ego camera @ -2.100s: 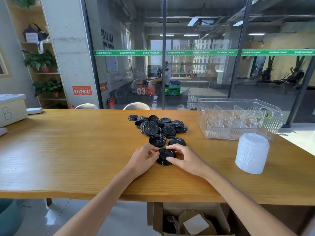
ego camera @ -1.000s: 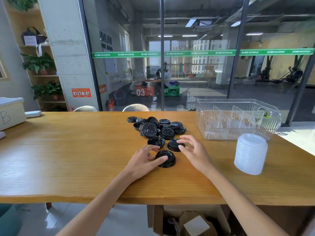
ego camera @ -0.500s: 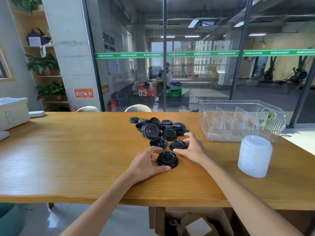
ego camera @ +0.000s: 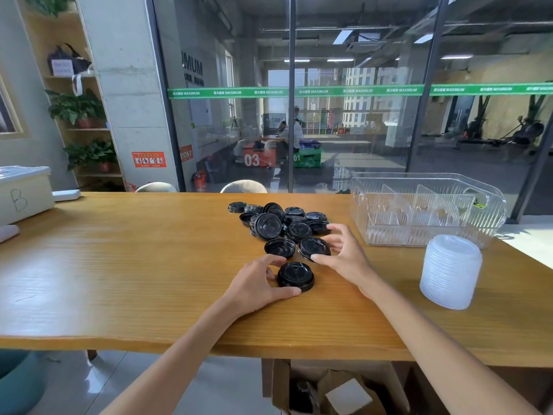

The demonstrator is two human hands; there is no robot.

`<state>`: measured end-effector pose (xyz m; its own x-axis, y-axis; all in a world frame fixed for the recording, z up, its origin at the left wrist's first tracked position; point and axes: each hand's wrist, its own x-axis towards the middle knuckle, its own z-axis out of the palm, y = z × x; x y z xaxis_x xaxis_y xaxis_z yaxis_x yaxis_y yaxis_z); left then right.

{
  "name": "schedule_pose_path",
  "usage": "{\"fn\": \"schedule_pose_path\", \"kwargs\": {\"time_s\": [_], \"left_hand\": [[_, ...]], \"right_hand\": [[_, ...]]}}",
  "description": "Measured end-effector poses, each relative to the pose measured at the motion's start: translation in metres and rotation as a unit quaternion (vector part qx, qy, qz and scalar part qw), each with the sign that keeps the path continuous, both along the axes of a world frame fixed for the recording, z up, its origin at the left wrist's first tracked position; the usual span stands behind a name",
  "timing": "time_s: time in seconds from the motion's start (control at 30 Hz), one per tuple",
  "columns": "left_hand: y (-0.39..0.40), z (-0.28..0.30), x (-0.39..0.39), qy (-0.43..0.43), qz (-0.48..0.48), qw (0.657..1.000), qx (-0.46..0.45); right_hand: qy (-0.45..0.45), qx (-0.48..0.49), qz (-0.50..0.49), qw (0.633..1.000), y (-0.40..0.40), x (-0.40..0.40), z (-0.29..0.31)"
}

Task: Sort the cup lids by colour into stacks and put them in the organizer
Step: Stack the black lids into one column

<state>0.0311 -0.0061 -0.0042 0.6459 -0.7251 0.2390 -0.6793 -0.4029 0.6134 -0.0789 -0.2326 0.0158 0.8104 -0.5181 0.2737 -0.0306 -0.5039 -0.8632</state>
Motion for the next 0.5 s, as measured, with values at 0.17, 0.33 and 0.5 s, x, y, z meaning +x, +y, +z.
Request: {"fn": "schedule_pose_path", "kwargs": {"time_s": [0.17,0.33,0.5], "left_hand": [[0.002,0.001,-0.002,0.026,-0.01,0.999,-0.026],[0.004,0.003,-0.004,0.062,-0.016,0.994,-0.086],[0.005,0.002,-0.003,0.076,-0.012,0.992,-0.098]], "right_hand": [[-0.014,0.006,0.062,0.998,0.009,-0.009,0.006],[-0.013,0.001,0.101,0.995,0.019,-0.016,0.005],[0.004,0.002,0.12,0.993,0.026,-0.023,-0.001]]}}
